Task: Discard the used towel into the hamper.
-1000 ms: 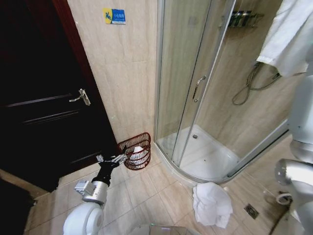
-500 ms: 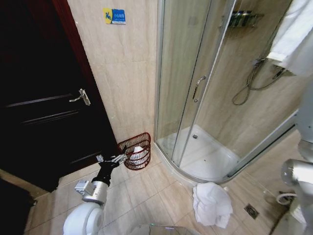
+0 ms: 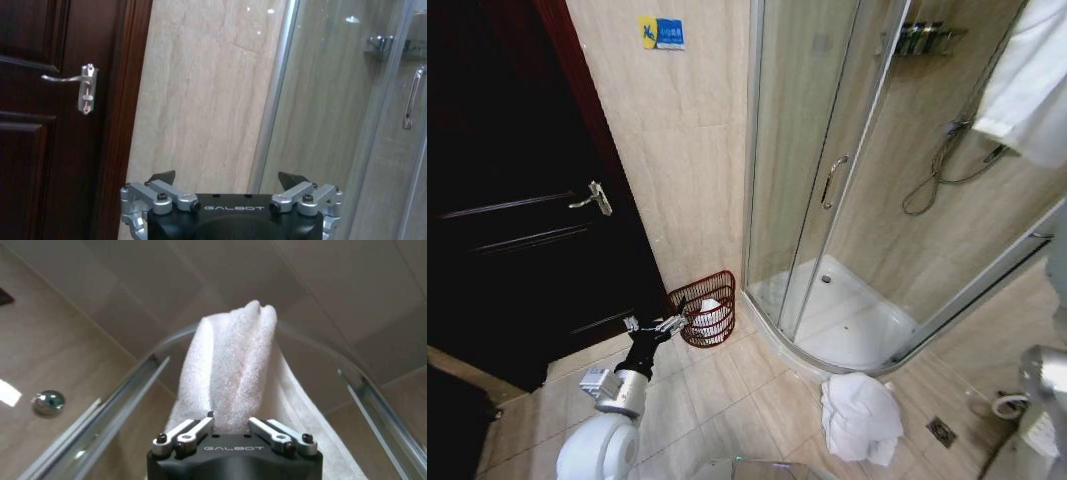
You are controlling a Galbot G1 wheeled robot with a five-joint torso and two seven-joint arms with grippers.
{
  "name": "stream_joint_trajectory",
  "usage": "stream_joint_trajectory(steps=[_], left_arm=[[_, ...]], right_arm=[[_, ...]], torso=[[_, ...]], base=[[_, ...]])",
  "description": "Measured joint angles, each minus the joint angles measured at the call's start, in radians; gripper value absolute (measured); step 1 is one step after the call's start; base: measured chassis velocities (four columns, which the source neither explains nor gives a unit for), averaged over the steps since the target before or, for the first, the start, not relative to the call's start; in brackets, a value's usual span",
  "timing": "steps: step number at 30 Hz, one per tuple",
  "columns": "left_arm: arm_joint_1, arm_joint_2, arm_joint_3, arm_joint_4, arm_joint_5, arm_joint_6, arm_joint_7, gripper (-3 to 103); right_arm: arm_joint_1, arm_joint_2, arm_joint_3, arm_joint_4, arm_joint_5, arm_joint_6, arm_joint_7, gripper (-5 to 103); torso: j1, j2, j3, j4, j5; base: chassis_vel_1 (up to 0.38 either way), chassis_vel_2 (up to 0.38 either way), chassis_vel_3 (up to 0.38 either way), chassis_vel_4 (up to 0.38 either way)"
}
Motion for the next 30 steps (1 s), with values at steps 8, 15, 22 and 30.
stream_joint_trajectory(steps=[8, 15, 22, 30], left_arm=[[0.000, 0.000, 0.000, 0.000, 0.000, 0.000, 0.000, 100], [0.000, 0.000, 0.000, 0.000, 0.000, 0.000, 0.000, 100], [0.000, 0.000, 0.000, 0.000, 0.000, 0.000, 0.000, 100], [0.000, 0.000, 0.000, 0.000, 0.000, 0.000, 0.000, 100]], right_arm=[[-0.249, -0.039, 0.132, 0.134, 0.039, 0.007, -0.001, 7], [-0.520, 0.012, 0.247, 0.260, 0.048, 0.028, 0.013, 7], [-0.744, 0.105, 0.323, 0.333, 0.014, 0.080, 0.001, 7], [-0.942, 0.263, 0.342, 0.369, -0.084, 0.161, -0.019, 7]], torso=[[0.000, 0.000, 0.000, 0.0000, -0.0004], [0.000, 0.000, 0.000, -0.0001, -0.0001], [0.000, 0.000, 0.000, -0.0001, 0.0000], [0.000, 0.000, 0.000, 0.0000, -0.0003]], base=[[0.000, 0.000, 0.000, 0.000], [0.000, 0.000, 0.000, 0.000], [0.000, 0.000, 0.000, 0.000], [0.000, 0.000, 0.000, 0.000]])
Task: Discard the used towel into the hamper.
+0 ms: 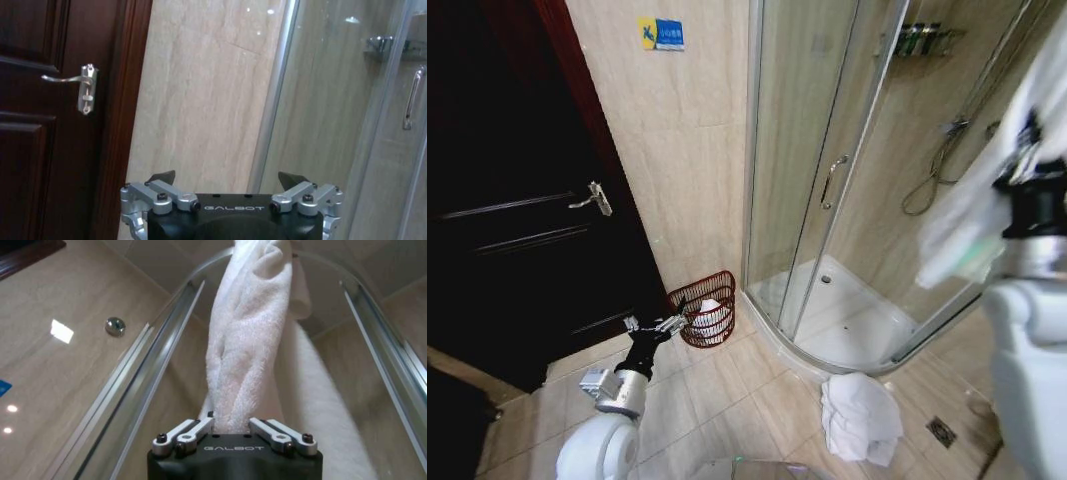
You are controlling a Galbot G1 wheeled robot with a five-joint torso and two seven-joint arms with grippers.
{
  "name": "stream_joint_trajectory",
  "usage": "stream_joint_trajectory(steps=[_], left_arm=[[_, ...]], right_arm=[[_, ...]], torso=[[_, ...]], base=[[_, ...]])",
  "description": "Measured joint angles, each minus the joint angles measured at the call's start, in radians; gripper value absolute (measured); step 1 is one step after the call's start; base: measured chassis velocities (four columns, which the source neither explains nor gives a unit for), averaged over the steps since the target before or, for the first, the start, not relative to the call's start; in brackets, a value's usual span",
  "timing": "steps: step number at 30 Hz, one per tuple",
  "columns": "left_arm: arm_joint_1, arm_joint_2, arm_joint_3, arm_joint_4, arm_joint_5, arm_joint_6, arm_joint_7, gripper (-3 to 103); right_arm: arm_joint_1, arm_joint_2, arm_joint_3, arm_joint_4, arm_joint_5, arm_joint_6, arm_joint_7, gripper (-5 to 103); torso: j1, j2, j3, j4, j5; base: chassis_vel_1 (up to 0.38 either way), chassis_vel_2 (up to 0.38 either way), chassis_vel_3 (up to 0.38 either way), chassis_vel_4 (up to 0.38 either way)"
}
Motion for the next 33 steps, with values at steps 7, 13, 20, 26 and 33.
stream_joint_trajectory(steps=[7, 13, 20, 26, 33], left_arm=[[0.000, 0.000, 0.000, 0.000, 0.000, 0.000, 0.000, 100], [0.000, 0.000, 0.000, 0.000, 0.000, 0.000, 0.000, 100], [0.000, 0.000, 0.000, 0.000, 0.000, 0.000, 0.000, 100], [0.000, 0.000, 0.000, 0.000, 0.000, 0.000, 0.000, 100], [0.000, 0.000, 0.000, 0.000, 0.000, 0.000, 0.000, 100]], right_arm=[[-0.108, 0.099, -0.012, 0.009, -0.073, 0.052, -0.011, 7], [-0.210, 0.198, -0.031, -0.001, -0.142, 0.129, -0.032, 7], [-0.281, 0.310, -0.057, -0.025, -0.219, 0.196, -0.051, 7], [-0.326, 0.359, -0.071, -0.021, -0.247, 0.228, -0.056, 7], [-0.369, 0.392, -0.068, 0.018, -0.272, 0.270, -0.056, 7]], torso=[[0.000, 0.000, 0.000, 0.0000, 0.0007], [0.000, 0.000, 0.000, 0.0000, 0.0001], [0.000, 0.000, 0.000, 0.0000, 0.0003], [0.000, 0.000, 0.000, 0.0000, 0.0006], [0.000, 0.000, 0.000, 0.0000, 0.0006]], base=[[0.000, 0.000, 0.000, 0.000], [0.000, 0.000, 0.000, 0.000], [0.000, 0.000, 0.000, 0.000], [0.000, 0.000, 0.000, 0.000], [0.000, 0.000, 0.000, 0.000]])
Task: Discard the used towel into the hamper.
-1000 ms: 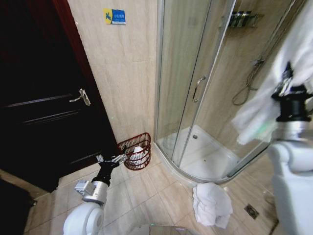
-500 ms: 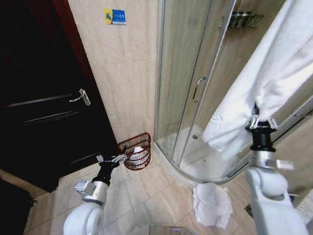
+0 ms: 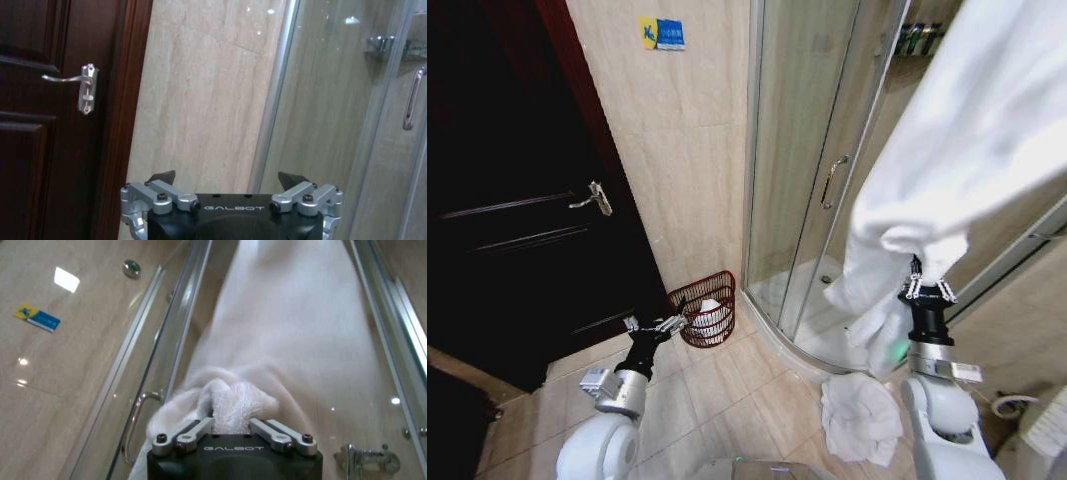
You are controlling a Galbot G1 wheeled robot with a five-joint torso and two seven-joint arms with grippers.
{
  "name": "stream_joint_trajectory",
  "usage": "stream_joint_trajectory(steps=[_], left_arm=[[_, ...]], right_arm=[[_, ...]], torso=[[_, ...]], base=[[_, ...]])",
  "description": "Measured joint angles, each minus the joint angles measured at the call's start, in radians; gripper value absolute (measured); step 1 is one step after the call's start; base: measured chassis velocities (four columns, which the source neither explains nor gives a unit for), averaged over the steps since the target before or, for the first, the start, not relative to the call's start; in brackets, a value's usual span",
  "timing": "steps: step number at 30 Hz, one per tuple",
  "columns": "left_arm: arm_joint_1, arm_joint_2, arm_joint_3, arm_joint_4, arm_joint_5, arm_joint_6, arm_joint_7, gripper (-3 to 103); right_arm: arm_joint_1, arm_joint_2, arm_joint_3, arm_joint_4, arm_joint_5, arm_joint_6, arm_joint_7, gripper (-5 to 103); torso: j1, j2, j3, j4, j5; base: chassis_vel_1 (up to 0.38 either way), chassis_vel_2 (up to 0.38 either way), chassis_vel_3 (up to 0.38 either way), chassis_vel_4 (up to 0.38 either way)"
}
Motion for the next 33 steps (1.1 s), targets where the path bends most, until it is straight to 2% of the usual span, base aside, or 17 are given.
stream_joint_trajectory(steps=[5, 8, 9, 10, 11, 12, 13, 14, 16, 17, 21, 25, 28, 31, 33], left_arm=[[0.000, 0.000, 0.000, 0.000, 0.000, 0.000, 0.000, 100], [0.000, 0.000, 0.000, 0.000, 0.000, 0.000, 0.000, 100], [0.000, 0.000, 0.000, 0.000, 0.000, 0.000, 0.000, 100], [0.000, 0.000, 0.000, 0.000, 0.000, 0.000, 0.000, 100], [0.000, 0.000, 0.000, 0.000, 0.000, 0.000, 0.000, 100], [0.000, 0.000, 0.000, 0.000, 0.000, 0.000, 0.000, 100], [0.000, 0.000, 0.000, 0.000, 0.000, 0.000, 0.000, 100], [0.000, 0.000, 0.000, 0.000, 0.000, 0.000, 0.000, 100], [0.000, 0.000, 0.000, 0.000, 0.000, 0.000, 0.000, 100], [0.000, 0.000, 0.000, 0.000, 0.000, 0.000, 0.000, 100], [0.000, 0.000, 0.000, 0.000, 0.000, 0.000, 0.000, 100], [0.000, 0.000, 0.000, 0.000, 0.000, 0.000, 0.000, 100], [0.000, 0.000, 0.000, 0.000, 0.000, 0.000, 0.000, 100], [0.000, 0.000, 0.000, 0.000, 0.000, 0.000, 0.000, 100], [0.000, 0.000, 0.000, 0.000, 0.000, 0.000, 0.000, 100]], right_arm=[[-0.012, 0.012, 0.014, 0.051, -0.027, 0.037, 0.007, 7], [-0.012, 0.009, 0.031, 0.081, -0.037, 0.040, 0.020, 7], [-0.007, 0.001, 0.040, 0.108, -0.038, 0.044, 0.028, 7], [-0.002, -0.009, 0.049, 0.136, -0.038, 0.046, 0.039, 7], [0.000, -0.016, 0.052, 0.154, -0.038, 0.044, 0.045, 7], [0.001, -0.023, 0.054, 0.171, -0.037, 0.037, 0.048, 7], [0.002, -0.028, 0.055, 0.191, -0.031, 0.020, 0.054, 7], [0.002, -0.028, 0.055, 0.191, -0.031, 0.020, 0.054, 7], [0.002, -0.029, 0.049, 0.208, -0.011, -0.025, 0.074, 7], [0.001, -0.024, 0.043, 0.199, -0.002, -0.040, 0.083, 7], [-0.009, -0.006, 0.031, 0.154, 0.024, -0.070, 0.097, 7], [-0.026, 0.034, -0.002, 0.035, 0.142, -0.156, 0.166, 7], [-0.038, 0.055, -0.001, -0.021, 0.157, -0.155, 0.181, 7], [-0.059, 0.063, 0.004, -0.013, 0.156, -0.146, 0.181, 7], [-0.065, 0.066, 0.006, 0.002, 0.152, -0.145, 0.181, 7]], torso=[[0.000, 0.000, 0.000, 0.0000, -0.0002], [0.000, 0.000, 0.000, -0.0002, 0.0013], [0.000, 0.000, 0.000, 0.0000, 0.0004], [0.000, 0.000, 0.000, 0.0000, -0.0027], [0.000, 0.000, 0.000, 0.0000, -0.0021], [0.000, 0.000, 0.000, 0.0002, 0.0004], [0.000, 0.000, 0.000, 0.0001, 0.0006], [0.000, 0.000, 0.000, 0.0001, 0.0006], [0.000, 0.000, 0.000, 0.0000, -0.0017], [0.000, 0.000, 0.000, 0.0001, 0.0000], [0.000, 0.000, 0.000, 0.0001, -0.0004], [0.000, 0.000, 0.000, 0.0000, -0.0001], [0.000, 0.000, 0.000, 0.0001, 0.0006], [0.000, 0.000, 0.000, -0.0001, -0.0007], [0.000, 0.000, 0.000, -0.0001, 0.0000]], base=[[0.000, 0.000, 0.000, 0.000], [0.000, 0.000, 0.000, 0.000], [0.000, 0.000, 0.000, 0.000], [0.000, 0.000, 0.000, 0.000], [0.000, 0.000, 0.000, 0.000], [0.000, 0.000, 0.000, 0.000], [0.000, 0.000, 0.000, 0.000], [0.000, 0.000, 0.000, 0.000], [0.000, 0.000, 0.000, 0.000], [0.000, 0.000, 0.000, 0.000], [0.000, 0.000, 0.000, 0.000], [0.000, 0.000, 0.000, 0.000], [0.000, 0.000, 0.000, 0.000], [0.000, 0.000, 0.000, 0.000], [0.000, 0.000, 0.000, 0.000]])
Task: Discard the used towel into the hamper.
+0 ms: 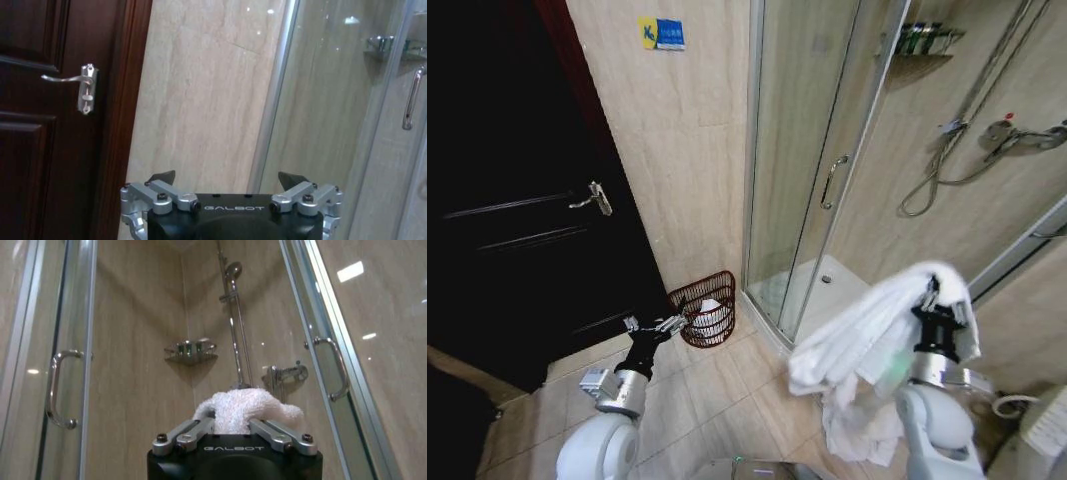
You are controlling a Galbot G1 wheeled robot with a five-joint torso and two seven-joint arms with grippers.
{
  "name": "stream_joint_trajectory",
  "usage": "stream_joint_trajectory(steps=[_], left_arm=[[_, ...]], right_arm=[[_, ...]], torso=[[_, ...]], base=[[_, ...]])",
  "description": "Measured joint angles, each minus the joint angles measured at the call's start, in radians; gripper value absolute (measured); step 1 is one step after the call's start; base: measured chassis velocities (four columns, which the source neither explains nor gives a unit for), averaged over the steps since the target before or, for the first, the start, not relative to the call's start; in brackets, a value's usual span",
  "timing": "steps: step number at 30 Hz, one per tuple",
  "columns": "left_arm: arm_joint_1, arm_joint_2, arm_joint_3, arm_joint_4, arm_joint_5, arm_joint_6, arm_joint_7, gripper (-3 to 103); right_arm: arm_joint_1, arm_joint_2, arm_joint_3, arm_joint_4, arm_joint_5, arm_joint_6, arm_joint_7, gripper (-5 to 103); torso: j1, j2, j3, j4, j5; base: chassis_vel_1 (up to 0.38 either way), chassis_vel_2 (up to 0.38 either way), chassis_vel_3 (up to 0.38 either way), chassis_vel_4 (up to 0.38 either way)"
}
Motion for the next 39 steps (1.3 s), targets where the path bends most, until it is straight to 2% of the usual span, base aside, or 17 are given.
stream_joint_trajectory(steps=[2, 8, 18, 30, 33, 34, 39], left_arm=[[0.000, 0.000, 0.000, 0.000, 0.000, 0.000, 0.000, 100], [0.000, 0.000, 0.000, 0.000, 0.000, 0.000, 0.000, 100], [0.000, 0.000, 0.000, 0.000, 0.000, 0.000, 0.000, 100], [0.000, 0.000, 0.000, 0.000, 0.000, 0.000, 0.000, 100], [0.000, 0.000, 0.000, 0.000, 0.000, 0.000, 0.000, 100], [0.000, 0.000, 0.000, 0.000, 0.000, 0.000, 0.000, 100], [0.000, 0.000, 0.000, 0.000, 0.000, 0.000, 0.000, 100]], right_arm=[[-0.002, 0.001, 0.004, 0.034, -0.023, 0.005, -0.001, 7], [0.009, -0.001, 0.005, 0.046, -0.050, 0.023, -0.009, 7], [0.002, -0.011, 0.005, 0.086, -0.015, 0.067, -0.095, 7], [0.001, -0.025, 0.020, 0.182, -0.024, 0.118, -0.130, 7], [0.014, -0.065, 0.024, 0.266, -0.028, 0.120, -0.148, 7], [0.014, -0.065, 0.024, 0.266, -0.028, 0.120, -0.148, 7], [0.059, -0.150, 0.035, 0.309, 0.001, 0.088, -0.158, 7]], torso=[[0.000, 0.000, 0.000, 0.0001, -0.0011], [0.000, 0.000, 0.000, 0.0001, -0.0003], [0.000, 0.000, 0.000, 0.0001, -0.0002], [0.000, 0.000, 0.000, 0.0001, -0.0003], [0.000, 0.000, 0.000, 0.0000, -0.0003], [0.000, 0.000, 0.000, 0.0000, -0.0003], [0.000, 0.000, 0.000, 0.0002, -0.0004]], base=[[0.000, 0.000, 0.000, 0.000], [0.000, 0.000, 0.000, 0.000], [0.000, 0.000, 0.000, 0.000], [0.000, 0.000, 0.000, 0.000], [0.000, 0.000, 0.000, 0.000], [0.000, 0.000, 0.000, 0.000], [0.000, 0.000, 0.000, 0.000]])
